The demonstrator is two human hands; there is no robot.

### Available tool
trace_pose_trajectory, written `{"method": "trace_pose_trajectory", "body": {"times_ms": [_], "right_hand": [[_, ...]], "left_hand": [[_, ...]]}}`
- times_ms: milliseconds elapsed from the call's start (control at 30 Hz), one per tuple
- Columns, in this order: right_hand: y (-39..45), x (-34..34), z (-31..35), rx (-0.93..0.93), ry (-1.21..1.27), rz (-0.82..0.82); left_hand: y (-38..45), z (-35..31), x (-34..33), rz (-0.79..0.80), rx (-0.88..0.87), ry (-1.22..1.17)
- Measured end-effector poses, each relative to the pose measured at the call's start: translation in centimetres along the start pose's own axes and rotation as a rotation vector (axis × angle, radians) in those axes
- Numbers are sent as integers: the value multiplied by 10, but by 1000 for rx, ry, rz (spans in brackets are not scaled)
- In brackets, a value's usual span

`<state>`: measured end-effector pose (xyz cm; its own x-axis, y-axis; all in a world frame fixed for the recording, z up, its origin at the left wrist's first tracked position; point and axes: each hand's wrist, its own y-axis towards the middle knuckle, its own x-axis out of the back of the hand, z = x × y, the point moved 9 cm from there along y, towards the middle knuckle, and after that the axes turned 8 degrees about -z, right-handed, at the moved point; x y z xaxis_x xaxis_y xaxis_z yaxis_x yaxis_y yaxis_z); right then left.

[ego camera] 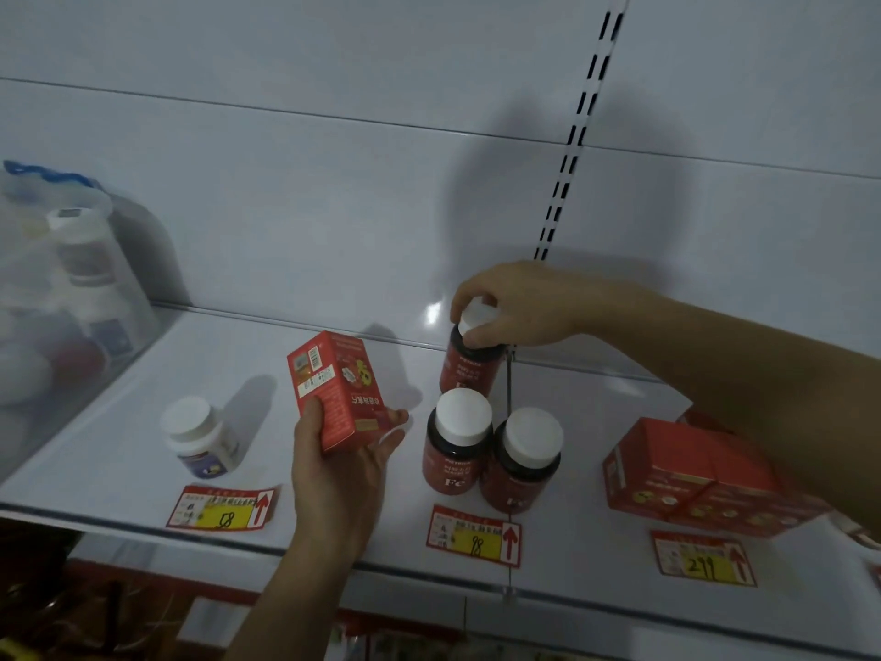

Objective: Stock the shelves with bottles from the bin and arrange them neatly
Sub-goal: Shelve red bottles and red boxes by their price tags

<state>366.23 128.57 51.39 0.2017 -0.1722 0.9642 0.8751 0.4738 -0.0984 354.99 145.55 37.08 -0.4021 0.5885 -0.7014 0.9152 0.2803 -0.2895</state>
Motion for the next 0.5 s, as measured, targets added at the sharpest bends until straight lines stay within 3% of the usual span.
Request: {"method": "trace_pose_trajectory", "body": {"times_ms": [500], "right_hand": [[2, -12, 1, 12, 1, 124]], "left_hand": [[5, 11, -7, 97, 13, 125]]}}
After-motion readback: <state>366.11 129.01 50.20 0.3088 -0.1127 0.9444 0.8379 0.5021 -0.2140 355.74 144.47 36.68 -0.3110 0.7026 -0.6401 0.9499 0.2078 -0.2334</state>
